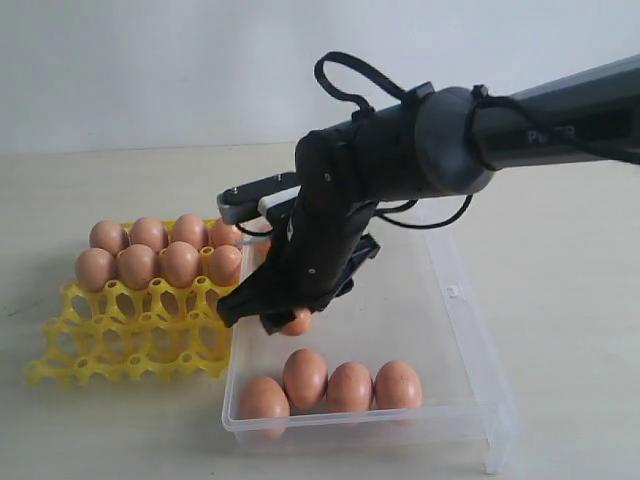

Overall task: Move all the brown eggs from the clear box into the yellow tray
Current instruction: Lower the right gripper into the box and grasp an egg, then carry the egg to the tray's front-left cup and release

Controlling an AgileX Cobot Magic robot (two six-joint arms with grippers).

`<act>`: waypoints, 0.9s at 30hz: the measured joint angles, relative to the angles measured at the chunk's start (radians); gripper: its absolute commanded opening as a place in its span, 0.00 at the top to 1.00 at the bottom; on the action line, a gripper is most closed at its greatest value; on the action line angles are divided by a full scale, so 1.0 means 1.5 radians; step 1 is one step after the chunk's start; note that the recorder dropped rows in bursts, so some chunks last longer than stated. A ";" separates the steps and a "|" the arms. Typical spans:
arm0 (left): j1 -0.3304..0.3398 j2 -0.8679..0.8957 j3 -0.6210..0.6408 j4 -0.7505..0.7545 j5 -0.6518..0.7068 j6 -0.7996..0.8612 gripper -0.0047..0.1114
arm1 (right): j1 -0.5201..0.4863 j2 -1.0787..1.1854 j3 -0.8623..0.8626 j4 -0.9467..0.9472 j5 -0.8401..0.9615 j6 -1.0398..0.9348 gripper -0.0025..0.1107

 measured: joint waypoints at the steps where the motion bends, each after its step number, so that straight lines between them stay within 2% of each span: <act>1: 0.000 0.000 0.000 0.000 0.000 0.000 0.96 | 0.000 -0.011 0.003 -0.037 -0.007 0.012 0.98; 5: 0.000 0.000 0.000 0.000 0.000 0.000 0.96 | 0.000 -0.066 0.029 -0.107 -0.137 0.029 0.98; 11: 0.000 0.000 0.000 0.000 0.000 0.000 0.96 | 0.024 -0.075 0.076 -0.122 -0.551 -0.016 0.98; 15: 0.000 0.000 0.000 0.000 0.000 0.000 0.96 | 0.042 -0.028 0.077 -0.165 -0.733 -0.017 0.98; 19: 0.000 0.000 0.000 0.000 0.000 0.000 0.96 | 0.059 0.028 0.057 -0.238 -0.791 0.023 0.98; 27: 0.000 0.000 0.000 0.000 0.000 0.000 0.96 | 0.082 0.151 -0.045 -0.398 -0.817 0.231 0.98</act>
